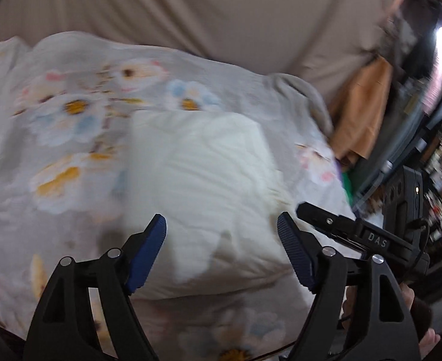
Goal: Fold large clothes
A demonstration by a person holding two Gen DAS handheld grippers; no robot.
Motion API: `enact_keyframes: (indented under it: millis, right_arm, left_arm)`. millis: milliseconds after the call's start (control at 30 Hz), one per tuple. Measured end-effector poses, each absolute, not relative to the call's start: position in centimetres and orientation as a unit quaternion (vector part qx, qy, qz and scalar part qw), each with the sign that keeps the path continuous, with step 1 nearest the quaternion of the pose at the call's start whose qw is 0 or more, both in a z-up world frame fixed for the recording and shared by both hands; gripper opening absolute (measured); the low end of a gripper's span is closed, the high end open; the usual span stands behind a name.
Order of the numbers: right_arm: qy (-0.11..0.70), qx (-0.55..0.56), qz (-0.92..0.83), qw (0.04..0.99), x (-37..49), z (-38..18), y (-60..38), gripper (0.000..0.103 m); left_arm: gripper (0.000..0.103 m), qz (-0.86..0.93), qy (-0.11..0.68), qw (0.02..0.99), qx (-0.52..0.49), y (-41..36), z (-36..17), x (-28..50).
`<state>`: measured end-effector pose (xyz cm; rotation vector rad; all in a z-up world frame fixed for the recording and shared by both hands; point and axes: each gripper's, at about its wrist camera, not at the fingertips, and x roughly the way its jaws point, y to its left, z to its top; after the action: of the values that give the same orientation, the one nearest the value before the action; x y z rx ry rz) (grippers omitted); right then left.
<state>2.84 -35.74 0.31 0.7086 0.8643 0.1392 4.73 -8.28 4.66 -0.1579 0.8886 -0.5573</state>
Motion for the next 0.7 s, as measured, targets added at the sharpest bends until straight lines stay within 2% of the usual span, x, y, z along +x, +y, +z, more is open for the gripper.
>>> enact_keyframes:
  millis: [67,100,167,300,400,700]
  right_arm:
    - [0.429,0.347,0.068,0.831,3.9,-1.0,-35.4,0.070]
    - [0.434,0.354,0.072,0.826,4.2,-1.4,-35.3,0.066]
    - [0.437,0.353,0.086,0.823,4.7,-1.6,-35.3,0.020]
    - [0.375,0.332,0.106,0.859,2.4,1.9,-35.6,0.015]
    - [0.364,0.325,0.076,0.870,-0.2,2.2,-36.2,0.014]
    - [0.438,0.373,-0.015,0.818,-2.7,-9.0,-38.3,0.014]
  left_arm:
    - [0.074,-0.235,0.427,0.869,-0.087,-6.9,4.2,5.1]
    - [0.074,-0.224,0.430,0.870,-0.091,-6.7,4.0,5.3]
    - [0.074,-0.215,0.433,0.870,-0.095,-6.6,3.9,5.4]
    - [0.074,-0.221,0.430,0.872,-0.079,-8.3,4.0,5.3]
    - [0.074,-0.236,0.438,0.865,-0.063,-10.1,3.6,5.5]
    - [0.073,-0.263,0.498,0.827,0.014,-15.8,-1.8,6.3]
